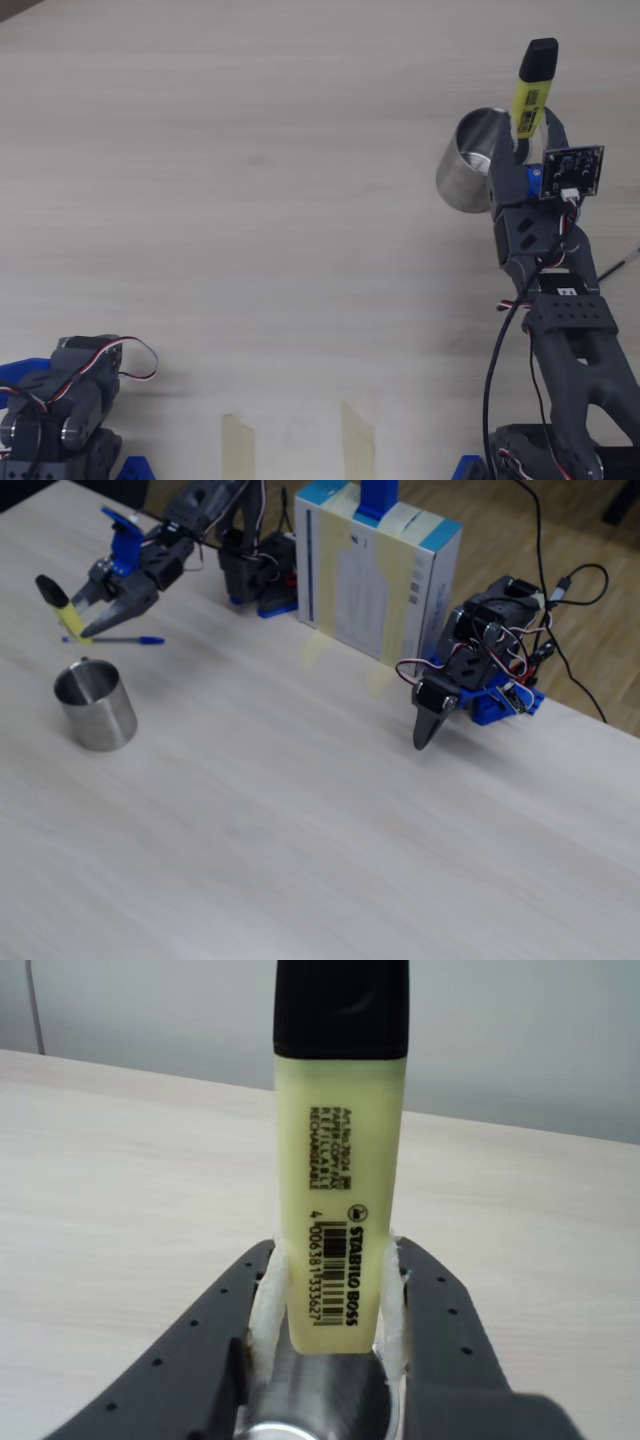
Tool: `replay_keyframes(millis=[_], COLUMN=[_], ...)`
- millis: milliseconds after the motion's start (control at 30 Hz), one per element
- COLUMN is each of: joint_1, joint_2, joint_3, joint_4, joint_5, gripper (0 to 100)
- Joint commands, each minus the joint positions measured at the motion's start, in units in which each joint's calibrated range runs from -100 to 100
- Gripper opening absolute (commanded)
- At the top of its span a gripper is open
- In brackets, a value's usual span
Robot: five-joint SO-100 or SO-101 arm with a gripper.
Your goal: Grab the yellow pen and put it in the silver cup.
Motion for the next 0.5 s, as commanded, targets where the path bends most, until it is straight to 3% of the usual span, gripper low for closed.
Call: replay_keyframes(millis=[0,467], joint_1=[-0.4,-1.8], joint_2=[1.2,7.8], joint_3=[-3.7,-2.0], joint_4=[-4.7,-6.6], joint_5=[0.2,-0.1], gripper=[11,11])
